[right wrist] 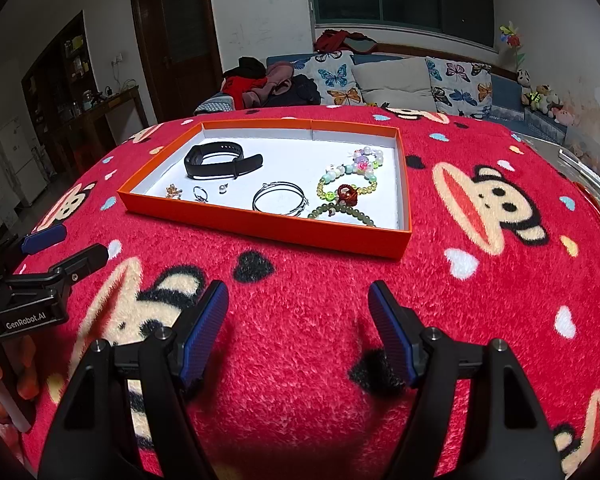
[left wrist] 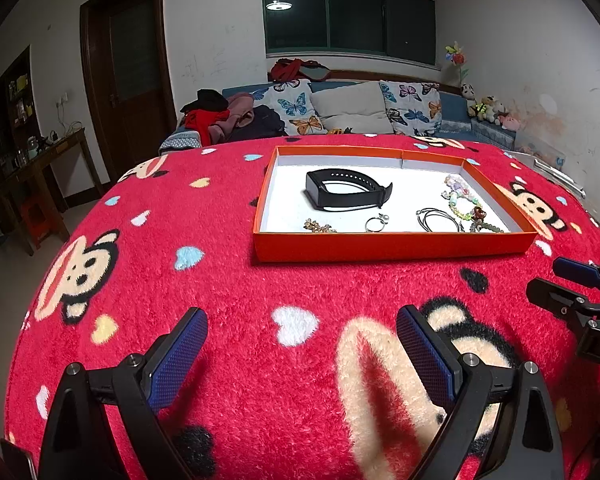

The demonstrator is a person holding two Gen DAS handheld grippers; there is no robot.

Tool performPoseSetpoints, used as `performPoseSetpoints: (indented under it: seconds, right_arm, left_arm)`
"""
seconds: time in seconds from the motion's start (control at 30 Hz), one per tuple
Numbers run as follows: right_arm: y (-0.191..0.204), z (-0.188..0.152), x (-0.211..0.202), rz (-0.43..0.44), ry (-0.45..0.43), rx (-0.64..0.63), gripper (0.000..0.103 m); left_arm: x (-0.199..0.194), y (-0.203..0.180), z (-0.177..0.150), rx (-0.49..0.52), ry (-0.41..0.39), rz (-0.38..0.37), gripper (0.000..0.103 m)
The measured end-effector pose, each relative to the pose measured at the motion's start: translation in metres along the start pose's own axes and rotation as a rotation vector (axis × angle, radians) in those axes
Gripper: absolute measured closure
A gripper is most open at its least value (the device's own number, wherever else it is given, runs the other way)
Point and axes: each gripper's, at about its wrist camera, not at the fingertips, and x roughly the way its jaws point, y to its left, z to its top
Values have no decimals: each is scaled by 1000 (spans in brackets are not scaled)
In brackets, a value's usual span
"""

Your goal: Organize jewelry

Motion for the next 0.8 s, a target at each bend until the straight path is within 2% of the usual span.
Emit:
performPoseSetpoints:
  seconds: [0.8]
  right_arm:
    - [2,1,-2,0,-3,-3,30]
  left_arm:
    - [-1,1,0,9,2,1,1]
